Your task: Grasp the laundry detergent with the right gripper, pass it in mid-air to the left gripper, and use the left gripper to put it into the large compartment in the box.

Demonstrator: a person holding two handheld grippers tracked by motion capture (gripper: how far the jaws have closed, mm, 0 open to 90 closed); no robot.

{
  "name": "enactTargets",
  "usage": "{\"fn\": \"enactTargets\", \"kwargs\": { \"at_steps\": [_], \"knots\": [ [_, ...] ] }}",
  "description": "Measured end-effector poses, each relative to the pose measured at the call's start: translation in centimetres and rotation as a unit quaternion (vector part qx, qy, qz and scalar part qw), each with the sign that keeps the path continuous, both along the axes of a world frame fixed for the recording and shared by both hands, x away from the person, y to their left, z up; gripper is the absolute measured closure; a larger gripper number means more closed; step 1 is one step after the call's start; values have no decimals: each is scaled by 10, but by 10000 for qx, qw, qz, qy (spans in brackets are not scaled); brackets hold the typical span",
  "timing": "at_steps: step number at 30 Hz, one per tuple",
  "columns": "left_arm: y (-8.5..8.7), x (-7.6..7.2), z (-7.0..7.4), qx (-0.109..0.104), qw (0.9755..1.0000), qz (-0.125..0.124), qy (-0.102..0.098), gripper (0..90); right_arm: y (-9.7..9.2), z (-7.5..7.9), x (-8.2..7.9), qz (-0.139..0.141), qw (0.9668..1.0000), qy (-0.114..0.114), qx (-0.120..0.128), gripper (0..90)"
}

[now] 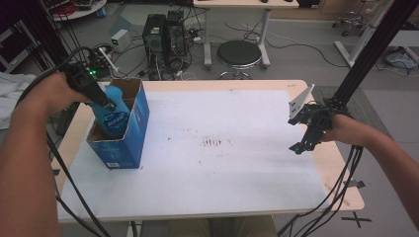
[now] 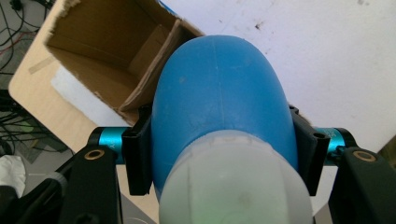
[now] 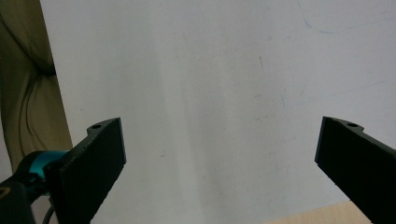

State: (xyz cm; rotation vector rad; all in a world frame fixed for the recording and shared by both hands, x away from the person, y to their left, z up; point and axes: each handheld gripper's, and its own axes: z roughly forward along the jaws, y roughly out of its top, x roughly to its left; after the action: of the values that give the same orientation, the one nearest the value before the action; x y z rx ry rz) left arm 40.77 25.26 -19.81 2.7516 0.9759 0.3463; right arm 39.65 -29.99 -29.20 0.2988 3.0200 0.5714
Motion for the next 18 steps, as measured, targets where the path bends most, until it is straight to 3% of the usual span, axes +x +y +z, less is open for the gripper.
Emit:
{"fn": "enactTargets", "kwargs": {
  "at_steps": [3, 5, 9, 18],
  "knots": [
    [0, 1, -12, 26, 10000, -50, 52, 377, 0, 0, 0, 0, 10000, -8, -13, 9],
    [-2, 3, -29, 94, 9997, -208, 72, 377, 0, -3, 0, -13, 10000, 35, -13, 9],
    [-1, 5, -48, 121, 9994, -229, 209, 377, 0, -5, -1, -15, 10000, 66, -49, 9],
    [0, 7, -76, 219, 9986, -298, 381, 377, 1, -6, 1, 14, 10000, 77, -37, 9]
  ]
}}
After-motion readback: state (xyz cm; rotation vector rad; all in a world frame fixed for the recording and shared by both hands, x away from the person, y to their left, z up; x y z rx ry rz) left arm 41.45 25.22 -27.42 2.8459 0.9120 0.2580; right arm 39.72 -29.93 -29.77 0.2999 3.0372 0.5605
